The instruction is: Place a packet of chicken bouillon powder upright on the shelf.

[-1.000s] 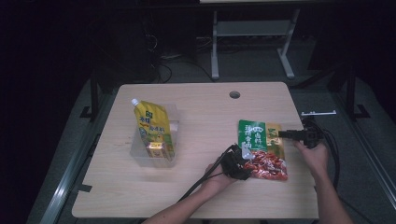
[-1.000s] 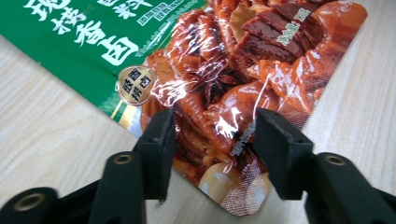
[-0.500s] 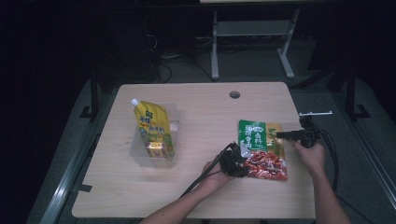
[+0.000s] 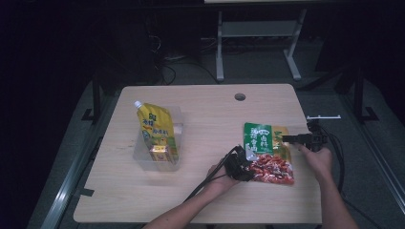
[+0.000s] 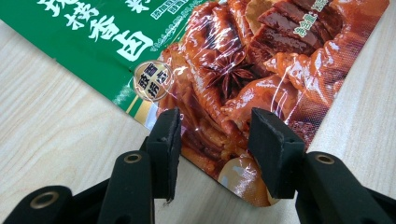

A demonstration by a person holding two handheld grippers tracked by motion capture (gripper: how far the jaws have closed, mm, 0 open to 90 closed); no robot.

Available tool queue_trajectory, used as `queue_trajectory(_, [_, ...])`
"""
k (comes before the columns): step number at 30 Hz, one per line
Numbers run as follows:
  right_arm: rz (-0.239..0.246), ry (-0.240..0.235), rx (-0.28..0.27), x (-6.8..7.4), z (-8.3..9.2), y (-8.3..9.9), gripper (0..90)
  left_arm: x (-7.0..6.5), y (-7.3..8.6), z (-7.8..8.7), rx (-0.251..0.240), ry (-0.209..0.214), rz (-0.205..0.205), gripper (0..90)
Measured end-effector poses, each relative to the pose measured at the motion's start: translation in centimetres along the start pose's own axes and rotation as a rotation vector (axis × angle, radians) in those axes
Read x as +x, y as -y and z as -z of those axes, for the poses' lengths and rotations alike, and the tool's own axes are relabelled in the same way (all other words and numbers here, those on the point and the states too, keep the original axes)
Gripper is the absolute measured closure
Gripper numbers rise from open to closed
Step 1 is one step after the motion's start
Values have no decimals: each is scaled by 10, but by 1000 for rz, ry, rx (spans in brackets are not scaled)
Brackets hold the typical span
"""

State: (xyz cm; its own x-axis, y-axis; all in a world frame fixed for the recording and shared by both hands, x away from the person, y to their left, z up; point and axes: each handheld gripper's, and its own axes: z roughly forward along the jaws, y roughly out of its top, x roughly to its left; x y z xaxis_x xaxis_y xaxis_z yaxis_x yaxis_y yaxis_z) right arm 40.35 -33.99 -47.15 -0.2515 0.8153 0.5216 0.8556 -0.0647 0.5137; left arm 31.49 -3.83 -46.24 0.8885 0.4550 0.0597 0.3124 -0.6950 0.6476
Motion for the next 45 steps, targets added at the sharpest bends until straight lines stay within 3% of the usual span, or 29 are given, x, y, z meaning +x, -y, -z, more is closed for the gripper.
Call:
queue_trajectory(10, [-6, -38, 5, 0, -3, 2, 615, -1, -1, -1, -1, -3, -6, 537])
queue_trajectory(13, [-14, -48, 40, -1, -3, 3, 746, -1, -1, -1, -3, -3, -5, 536])
queue_trajectory(19, [-25, -72, 54, -1, -5, 7, 895, -1, -1, 0, 1, -4, -13, 538])
queue_trajectory(25, [-18, -80, 63, -1, -4, 7, 897, -1, -1, 0, 4, -4, -13, 533])
queue_trajectory(28, [-11, -83, 66, -1, -3, 8, 896, -2, -1, 1, -21, -9, 6, 509])
queue_trajectory(34, [-19, -89, 73, -2, 1, 10, 895, -14, -7, 9, -74, 15, -52, 379])
queue_trajectory(37, [-14, -96, 74, -1, 2, 10, 893, -19, -6, 5, -56, 25, -54, 367])
queue_trajectory(40, [-4, -100, 94, 1, 2, 11, 853, -18, -1, 1, -3, 31, -63, 387])
queue_trajectory(45, [0, -91, 117, 3, 3, 14, 852, -15, 1, 3, 6, 22, -62, 419])
